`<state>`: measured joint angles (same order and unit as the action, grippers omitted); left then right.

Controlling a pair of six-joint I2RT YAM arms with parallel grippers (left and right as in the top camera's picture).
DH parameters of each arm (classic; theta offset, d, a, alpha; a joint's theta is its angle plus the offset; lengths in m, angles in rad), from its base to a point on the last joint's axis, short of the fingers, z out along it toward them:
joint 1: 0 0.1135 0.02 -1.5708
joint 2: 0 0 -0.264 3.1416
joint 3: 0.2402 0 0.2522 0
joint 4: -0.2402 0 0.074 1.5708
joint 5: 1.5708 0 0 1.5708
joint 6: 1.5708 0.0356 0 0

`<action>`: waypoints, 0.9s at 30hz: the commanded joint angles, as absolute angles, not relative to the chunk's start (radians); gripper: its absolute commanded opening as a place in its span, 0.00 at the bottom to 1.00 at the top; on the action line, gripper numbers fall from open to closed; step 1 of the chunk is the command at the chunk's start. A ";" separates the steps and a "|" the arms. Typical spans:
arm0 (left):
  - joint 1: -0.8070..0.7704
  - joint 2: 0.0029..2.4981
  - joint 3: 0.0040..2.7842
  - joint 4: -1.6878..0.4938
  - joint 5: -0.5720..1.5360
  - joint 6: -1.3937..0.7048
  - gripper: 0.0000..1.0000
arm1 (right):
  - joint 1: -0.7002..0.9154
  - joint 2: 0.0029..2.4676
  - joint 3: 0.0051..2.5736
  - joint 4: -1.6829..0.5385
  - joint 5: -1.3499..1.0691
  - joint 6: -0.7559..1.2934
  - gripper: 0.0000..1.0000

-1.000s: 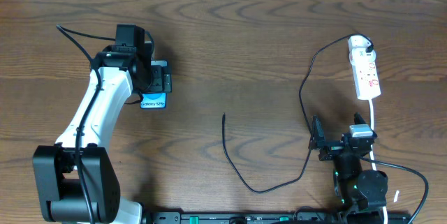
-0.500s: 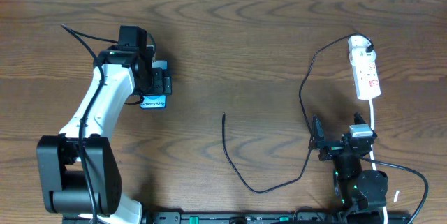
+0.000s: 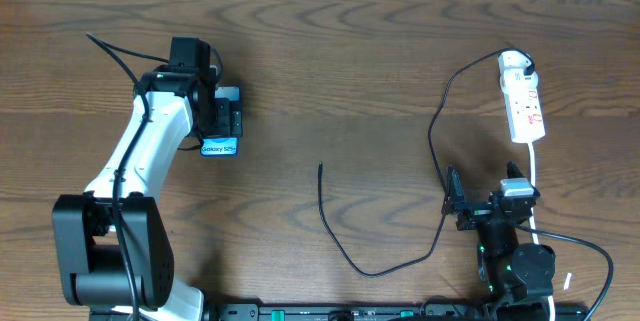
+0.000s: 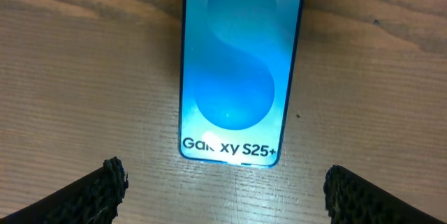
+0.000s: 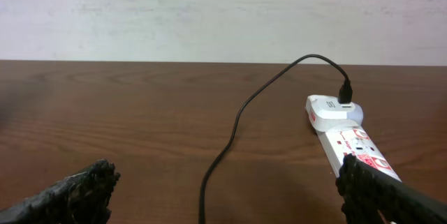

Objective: Plug charger to phone and switch on socket
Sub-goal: 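Lower the left gripper onto the phone's bottom edge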

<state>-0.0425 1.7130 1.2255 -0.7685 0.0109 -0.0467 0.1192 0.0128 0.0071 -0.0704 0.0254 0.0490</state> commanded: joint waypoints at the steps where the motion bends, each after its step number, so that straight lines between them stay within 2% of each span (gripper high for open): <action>1: -0.038 1.728 1.255 -0.759 -0.012 -0.030 0.93 | 0.125 0.007 0.006 -0.073 0.023 0.063 0.99; 27: -0.038 1.788 1.306 -0.754 -0.012 -0.030 0.93 | 0.125 0.007 0.006 -0.073 0.023 0.063 0.99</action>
